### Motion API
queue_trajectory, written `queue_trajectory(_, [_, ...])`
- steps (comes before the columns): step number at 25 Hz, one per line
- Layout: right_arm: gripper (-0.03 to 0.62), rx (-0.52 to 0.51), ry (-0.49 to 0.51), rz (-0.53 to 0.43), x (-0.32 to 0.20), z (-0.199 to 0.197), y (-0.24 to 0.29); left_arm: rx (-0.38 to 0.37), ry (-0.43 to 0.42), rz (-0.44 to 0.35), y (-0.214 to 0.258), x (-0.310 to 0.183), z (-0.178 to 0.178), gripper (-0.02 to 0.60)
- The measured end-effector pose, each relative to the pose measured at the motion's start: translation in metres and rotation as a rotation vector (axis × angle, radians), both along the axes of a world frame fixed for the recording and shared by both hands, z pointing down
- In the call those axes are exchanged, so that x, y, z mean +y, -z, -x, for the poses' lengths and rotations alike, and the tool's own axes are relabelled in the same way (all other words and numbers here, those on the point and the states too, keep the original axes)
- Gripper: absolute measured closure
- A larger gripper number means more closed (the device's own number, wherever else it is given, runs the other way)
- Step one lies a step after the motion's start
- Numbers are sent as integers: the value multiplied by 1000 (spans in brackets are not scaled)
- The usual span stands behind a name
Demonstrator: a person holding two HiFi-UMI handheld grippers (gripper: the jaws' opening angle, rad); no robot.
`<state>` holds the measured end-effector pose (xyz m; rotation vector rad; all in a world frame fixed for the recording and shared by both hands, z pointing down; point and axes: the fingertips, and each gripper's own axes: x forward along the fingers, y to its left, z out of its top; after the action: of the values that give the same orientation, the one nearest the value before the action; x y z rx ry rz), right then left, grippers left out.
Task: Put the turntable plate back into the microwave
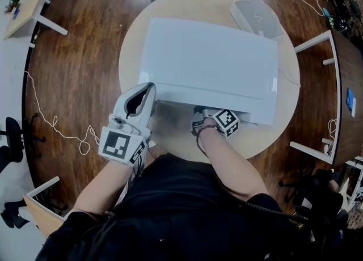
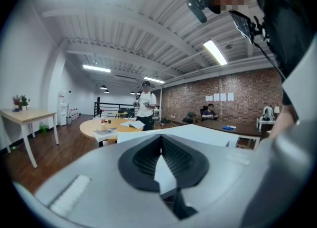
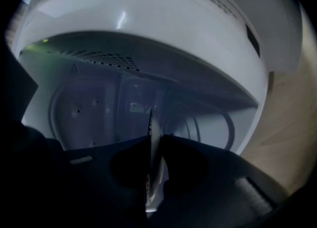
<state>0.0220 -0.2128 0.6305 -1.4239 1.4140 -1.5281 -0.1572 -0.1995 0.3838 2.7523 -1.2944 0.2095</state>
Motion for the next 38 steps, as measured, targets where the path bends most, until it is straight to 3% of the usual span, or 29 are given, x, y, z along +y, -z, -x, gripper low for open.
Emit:
queue_trajectory(22, [563, -9, -66, 17, -20, -2, -12, -36, 14, 12, -2, -2, 7, 577])
queue_trajectory(29, [563, 2, -76, 33, -23, -1, -17, -45, -20, 7, -2, 3, 1, 577])
queue_trajectory(38, [562, 21, -89, 123, -27, 2, -23, -52, -24, 10, -1, 4, 0, 577])
